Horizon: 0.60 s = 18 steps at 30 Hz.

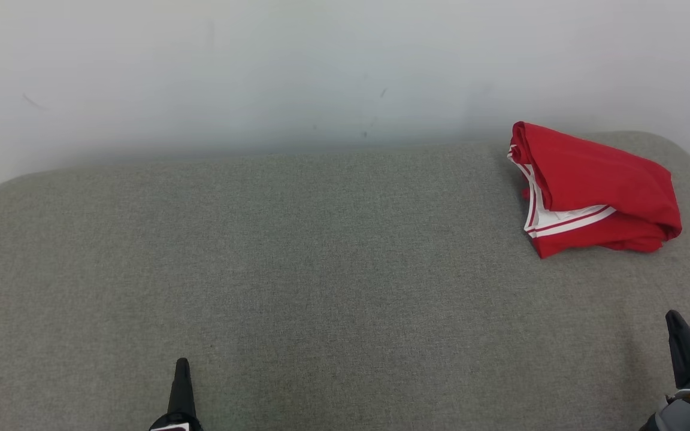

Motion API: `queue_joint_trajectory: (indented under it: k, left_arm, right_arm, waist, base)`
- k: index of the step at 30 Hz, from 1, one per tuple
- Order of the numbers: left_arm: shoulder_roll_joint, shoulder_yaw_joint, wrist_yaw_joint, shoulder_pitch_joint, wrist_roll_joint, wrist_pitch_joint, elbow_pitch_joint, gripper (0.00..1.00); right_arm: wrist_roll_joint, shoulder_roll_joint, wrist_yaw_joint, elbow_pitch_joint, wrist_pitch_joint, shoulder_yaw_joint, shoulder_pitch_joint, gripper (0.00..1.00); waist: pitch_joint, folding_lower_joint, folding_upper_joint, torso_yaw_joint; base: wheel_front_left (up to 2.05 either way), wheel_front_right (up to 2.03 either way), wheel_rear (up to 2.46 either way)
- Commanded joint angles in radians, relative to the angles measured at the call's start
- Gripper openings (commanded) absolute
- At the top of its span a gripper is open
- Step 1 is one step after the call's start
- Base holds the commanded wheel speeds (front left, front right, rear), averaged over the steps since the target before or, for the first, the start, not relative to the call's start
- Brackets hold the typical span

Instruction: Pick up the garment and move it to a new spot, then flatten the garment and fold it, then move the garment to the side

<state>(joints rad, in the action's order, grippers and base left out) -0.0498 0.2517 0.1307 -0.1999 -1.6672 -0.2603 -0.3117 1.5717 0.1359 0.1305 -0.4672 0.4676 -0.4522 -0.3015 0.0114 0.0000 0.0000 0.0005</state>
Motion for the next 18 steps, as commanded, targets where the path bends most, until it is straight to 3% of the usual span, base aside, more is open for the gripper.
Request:
queue_joint_trajectory:
  k: [1, 18]
  left_arm:
    - [-0.001, 0.0, 0.003, -0.002, -0.008, -0.002, -0.002, 0.0]
    - [-0.001, 0.0, 0.003, -0.002, -0.008, -0.002, -0.002, 0.0]
  right_arm:
    - [-0.002, -0.001, 0.0, -0.001, 0.004, -0.001, -0.005, 0.0]
    - [-0.002, -0.002, 0.0, -0.001, 0.005, -0.002, -0.005, 0.0]
  waist:
    - [0.0, 0.0, 0.0, 0.0]
    - [0.0, 0.0, 0.0, 0.0]
  base:
    - [0.0, 0.0, 0.0]
    - [0.0, 0.0, 0.0]
